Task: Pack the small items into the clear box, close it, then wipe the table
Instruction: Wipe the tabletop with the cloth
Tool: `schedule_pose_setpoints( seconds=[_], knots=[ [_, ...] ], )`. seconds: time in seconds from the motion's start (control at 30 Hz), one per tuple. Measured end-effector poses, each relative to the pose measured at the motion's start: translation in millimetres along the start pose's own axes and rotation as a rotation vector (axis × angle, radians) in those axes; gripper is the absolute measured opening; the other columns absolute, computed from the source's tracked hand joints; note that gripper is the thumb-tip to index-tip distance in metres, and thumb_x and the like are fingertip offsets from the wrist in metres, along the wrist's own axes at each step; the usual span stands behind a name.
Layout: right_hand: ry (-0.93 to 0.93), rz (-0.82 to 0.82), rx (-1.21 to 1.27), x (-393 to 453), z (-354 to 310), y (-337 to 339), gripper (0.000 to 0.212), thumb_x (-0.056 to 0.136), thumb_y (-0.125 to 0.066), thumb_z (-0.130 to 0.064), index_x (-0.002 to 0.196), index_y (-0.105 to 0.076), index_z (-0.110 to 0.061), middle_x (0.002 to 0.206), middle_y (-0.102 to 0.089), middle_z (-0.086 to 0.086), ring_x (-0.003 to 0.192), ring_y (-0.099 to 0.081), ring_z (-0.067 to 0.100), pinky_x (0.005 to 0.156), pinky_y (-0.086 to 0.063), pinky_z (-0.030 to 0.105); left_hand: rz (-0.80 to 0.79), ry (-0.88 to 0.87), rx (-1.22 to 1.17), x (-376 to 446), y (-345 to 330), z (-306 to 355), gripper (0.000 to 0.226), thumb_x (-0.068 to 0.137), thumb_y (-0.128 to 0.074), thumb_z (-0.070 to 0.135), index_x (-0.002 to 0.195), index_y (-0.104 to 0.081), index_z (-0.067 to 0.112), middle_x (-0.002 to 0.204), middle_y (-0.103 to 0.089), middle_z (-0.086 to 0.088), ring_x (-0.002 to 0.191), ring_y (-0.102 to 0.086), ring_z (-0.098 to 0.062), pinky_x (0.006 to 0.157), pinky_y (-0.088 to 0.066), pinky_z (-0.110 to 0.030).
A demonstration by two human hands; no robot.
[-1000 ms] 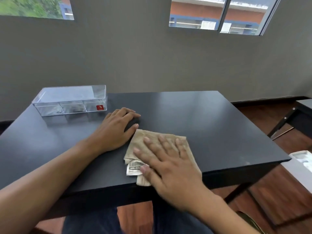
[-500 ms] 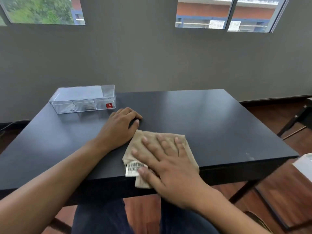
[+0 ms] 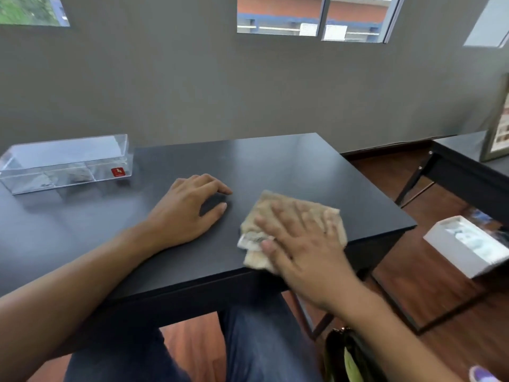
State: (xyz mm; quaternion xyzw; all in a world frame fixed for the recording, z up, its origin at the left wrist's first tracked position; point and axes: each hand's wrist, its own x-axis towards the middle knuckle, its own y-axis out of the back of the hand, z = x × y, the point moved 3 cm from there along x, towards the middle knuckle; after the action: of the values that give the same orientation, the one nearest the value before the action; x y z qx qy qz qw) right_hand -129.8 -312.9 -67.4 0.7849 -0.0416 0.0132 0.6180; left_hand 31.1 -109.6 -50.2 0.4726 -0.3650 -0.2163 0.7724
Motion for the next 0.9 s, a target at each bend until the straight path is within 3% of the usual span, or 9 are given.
schedule_pose_setpoints(
  seconds=[0.13, 0.27, 0.43, 0.57, 0.67, 0.8, 0.9],
  knots=[
    [0.181, 0.043, 0.034, -24, 14, 3, 0.049, 0.103, -0.023, -0.064, 0.152, -0.019, -0.063, 0.166, -0.003, -0.032, 0.157, 0.008, 0.003, 0.126, 0.009, 0.048, -0.049, -0.059, 0.051, 19, -8, 6, 0.036, 0.098, -0.048, 0.050, 0.127, -0.063, 0.035, 0.130, -0.061, 0.016, 0.125, -0.056, -0.009, 0.109, -0.038, -0.038],
    [-0.068, 0.092, 0.047, 1, 95, 26, 0.048, 0.096, -0.017, -0.072, 0.144, -0.018, -0.074, 0.160, -0.010, -0.042, 0.155, -0.007, -0.002, 0.124, -0.004, 0.056, -0.072, -0.020, -0.038, 21, -2, -21, 0.041, 0.096, -0.050, 0.056, 0.128, -0.064, 0.034, 0.130, -0.063, 0.017, 0.124, -0.060, -0.008, 0.111, -0.044, -0.043],
    [-0.278, -0.057, -0.055, 77, 148, 40, 0.053, 0.095, -0.019, -0.075, 0.147, -0.012, -0.070, 0.166, 0.000, -0.034, 0.158, 0.000, 0.008, 0.122, 0.004, 0.062, -0.037, 0.086, -0.094, 11, 2, -59, 0.044, 0.095, -0.051, 0.059, 0.130, -0.065, 0.036, 0.135, -0.060, 0.023, 0.129, -0.057, -0.004, 0.114, -0.043, -0.045],
    [-0.296, -0.106, -0.054, 159, 126, 35, 0.061, 0.095, -0.014, -0.072, 0.154, -0.006, -0.060, 0.170, 0.007, -0.021, 0.159, 0.006, 0.018, 0.120, 0.011, 0.064, -0.009, 0.126, -0.100, 12, -1, -55, 0.040, 0.095, -0.051, 0.054, 0.129, -0.065, 0.037, 0.136, -0.060, 0.021, 0.129, -0.057, -0.007, 0.114, -0.043, -0.044],
    [-0.191, -0.134, -0.035, 190, 75, 20, 0.063, 0.096, -0.014, -0.071, 0.157, -0.006, -0.055, 0.171, 0.008, -0.016, 0.159, 0.008, 0.021, 0.119, 0.012, 0.066, -0.008, 0.150, -0.104, 10, 0, -55, 0.039, 0.096, -0.051, 0.054, 0.128, -0.065, 0.037, 0.135, -0.060, 0.020, 0.129, -0.056, -0.007, 0.114, -0.043, -0.043],
    [0.036, -0.166, -0.027, 163, 4, -2, 0.058, 0.099, -0.018, -0.069, 0.155, -0.007, -0.059, 0.171, 0.008, -0.018, 0.158, 0.013, 0.020, 0.117, 0.017, 0.065, -0.013, 0.183, -0.091, -10, 14, -62, 0.040, 0.098, -0.048, 0.052, 0.131, -0.064, 0.036, 0.138, -0.058, 0.019, 0.132, -0.054, -0.007, 0.115, -0.041, -0.042],
    [0.185, -0.148, -0.053, 111, -10, -4, 0.057, 0.098, -0.019, -0.071, 0.152, -0.002, -0.064, 0.169, 0.011, -0.025, 0.157, 0.018, 0.012, 0.120, 0.015, 0.061, -0.009, 0.193, -0.057, -40, 30, -70, 0.040, 0.099, -0.046, 0.048, 0.134, -0.063, 0.035, 0.141, -0.056, 0.021, 0.134, -0.051, -0.004, 0.115, -0.039, -0.036]
  ],
)
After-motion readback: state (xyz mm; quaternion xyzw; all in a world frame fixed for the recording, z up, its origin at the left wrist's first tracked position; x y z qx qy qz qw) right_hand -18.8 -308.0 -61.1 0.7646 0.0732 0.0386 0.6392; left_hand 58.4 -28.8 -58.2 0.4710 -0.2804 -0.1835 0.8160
